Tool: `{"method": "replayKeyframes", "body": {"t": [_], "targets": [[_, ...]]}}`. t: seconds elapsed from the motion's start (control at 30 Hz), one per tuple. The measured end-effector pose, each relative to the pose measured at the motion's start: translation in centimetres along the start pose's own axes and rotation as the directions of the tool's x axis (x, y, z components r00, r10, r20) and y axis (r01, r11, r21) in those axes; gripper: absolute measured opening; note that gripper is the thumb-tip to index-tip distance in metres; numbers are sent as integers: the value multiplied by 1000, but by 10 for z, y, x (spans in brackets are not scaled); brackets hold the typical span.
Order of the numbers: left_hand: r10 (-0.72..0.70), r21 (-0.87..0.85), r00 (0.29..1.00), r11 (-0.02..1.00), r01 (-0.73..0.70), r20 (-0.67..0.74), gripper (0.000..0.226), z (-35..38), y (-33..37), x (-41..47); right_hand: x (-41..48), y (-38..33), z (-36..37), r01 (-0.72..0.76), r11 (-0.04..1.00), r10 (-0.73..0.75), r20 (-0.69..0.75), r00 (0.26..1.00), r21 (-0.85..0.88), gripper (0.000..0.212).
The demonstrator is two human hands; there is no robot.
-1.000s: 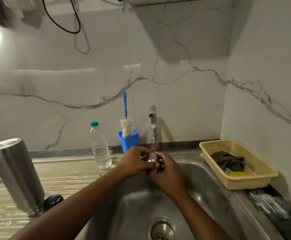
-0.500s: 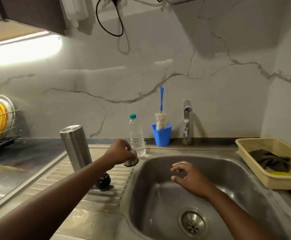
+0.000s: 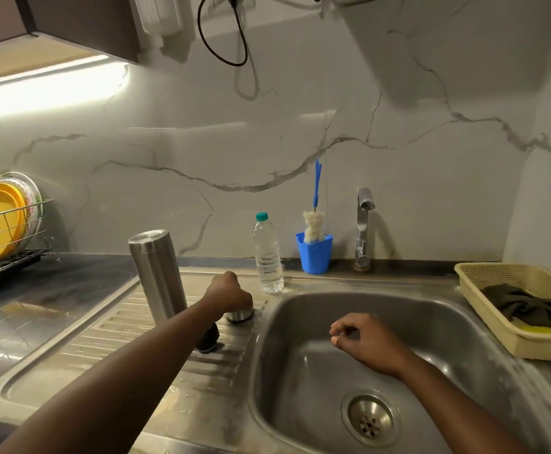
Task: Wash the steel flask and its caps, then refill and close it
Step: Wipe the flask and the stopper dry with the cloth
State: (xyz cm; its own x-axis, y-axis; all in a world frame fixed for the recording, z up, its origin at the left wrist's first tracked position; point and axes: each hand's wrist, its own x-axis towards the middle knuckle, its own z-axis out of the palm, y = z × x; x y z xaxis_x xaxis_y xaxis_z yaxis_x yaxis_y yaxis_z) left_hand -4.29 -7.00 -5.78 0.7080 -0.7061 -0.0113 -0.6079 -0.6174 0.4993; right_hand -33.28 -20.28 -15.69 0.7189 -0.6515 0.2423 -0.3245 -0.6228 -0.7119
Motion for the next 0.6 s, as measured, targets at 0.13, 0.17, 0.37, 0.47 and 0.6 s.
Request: {"method": "replayKeyframes", "body": {"t": [0.13,0.17,0.37,0.47,0.6], "targets": [[39,56,999,998,-39,-5,57,0,5,-6,-3,-7,-4,5,1000,-5,-25,1000,-6,7],[82,66,996,995,-80,-33,65,-2,8,-11,-3,-11,-5,8,1000,-8,-41,999,-7,8],[351,-96,912,921,-377,-213,55,-15,38,-52,-3,-55,-37,66,997,-75,-207,976,-49,11],[435,-179,877,864,-471,-206,46,-13,54,-74,-9,-83,-60,81,993,-100,-267,958,-81,13],[514,-270,835,790,-550,-199,37,-1,71,-101,-22,-102,-108,39,986,-84,-283,955,-161,19]]}}
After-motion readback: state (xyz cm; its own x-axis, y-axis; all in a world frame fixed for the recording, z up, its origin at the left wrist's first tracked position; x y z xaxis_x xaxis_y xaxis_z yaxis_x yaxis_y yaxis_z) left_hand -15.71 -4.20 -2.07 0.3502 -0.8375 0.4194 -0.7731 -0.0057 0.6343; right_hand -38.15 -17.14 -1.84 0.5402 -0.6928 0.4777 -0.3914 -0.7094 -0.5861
